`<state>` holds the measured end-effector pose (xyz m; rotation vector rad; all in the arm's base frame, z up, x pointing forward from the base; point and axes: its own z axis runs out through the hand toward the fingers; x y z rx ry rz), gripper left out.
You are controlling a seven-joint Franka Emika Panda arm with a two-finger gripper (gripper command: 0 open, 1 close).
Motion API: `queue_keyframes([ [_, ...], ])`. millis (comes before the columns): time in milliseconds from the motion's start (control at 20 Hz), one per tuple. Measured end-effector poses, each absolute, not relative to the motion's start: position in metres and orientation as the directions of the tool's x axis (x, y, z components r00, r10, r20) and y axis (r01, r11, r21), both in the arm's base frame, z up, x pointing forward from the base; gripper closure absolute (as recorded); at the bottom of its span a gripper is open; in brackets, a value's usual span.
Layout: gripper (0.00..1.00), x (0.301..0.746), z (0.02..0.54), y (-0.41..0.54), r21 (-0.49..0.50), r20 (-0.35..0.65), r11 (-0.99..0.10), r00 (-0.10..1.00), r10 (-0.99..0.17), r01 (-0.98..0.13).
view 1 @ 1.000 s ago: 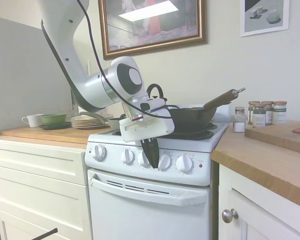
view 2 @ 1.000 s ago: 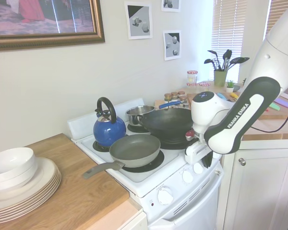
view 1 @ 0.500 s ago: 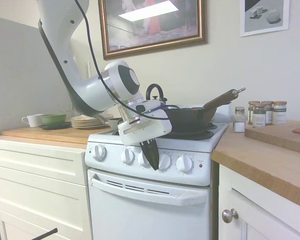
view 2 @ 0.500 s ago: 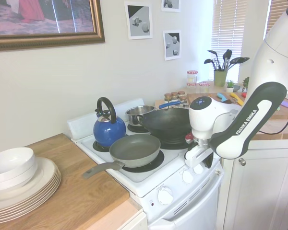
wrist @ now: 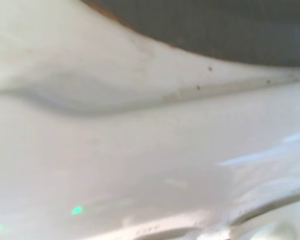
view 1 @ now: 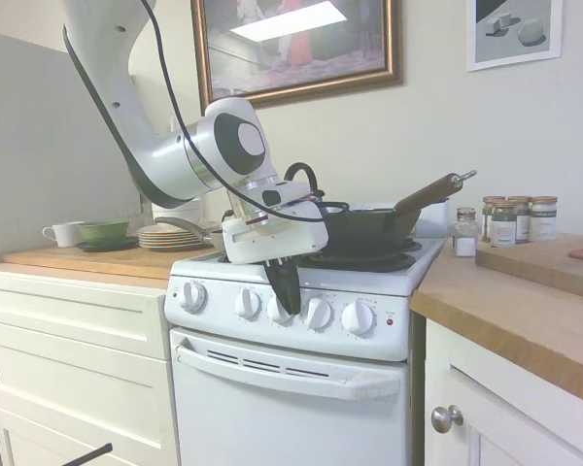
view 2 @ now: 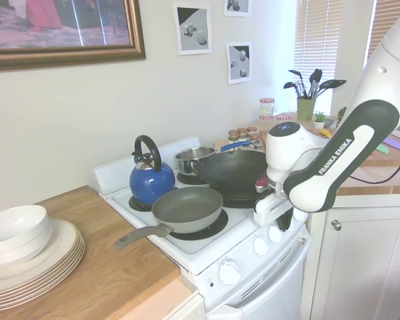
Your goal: Turn on the stove on the top right
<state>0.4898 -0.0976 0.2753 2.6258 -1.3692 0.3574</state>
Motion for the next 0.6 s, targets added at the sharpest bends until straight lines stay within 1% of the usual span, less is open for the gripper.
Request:
queue_keyframes([
  [250,1.00,0.474,0.300,-0.089,-0.023,0.250,-0.587,0.563,-0.787,-0.810],
  [500,1.00,0.454,0.333,-0.081,-0.061,0.243,-0.588,0.559,-0.792,-0.806],
  [550,0.00,0.451,0.338,-0.080,-0.067,0.239,-0.587,0.558,-0.794,-0.806],
  [600,0.00,0.447,0.342,-0.079,-0.074,0.233,-0.589,0.560,-0.795,-0.805],
])
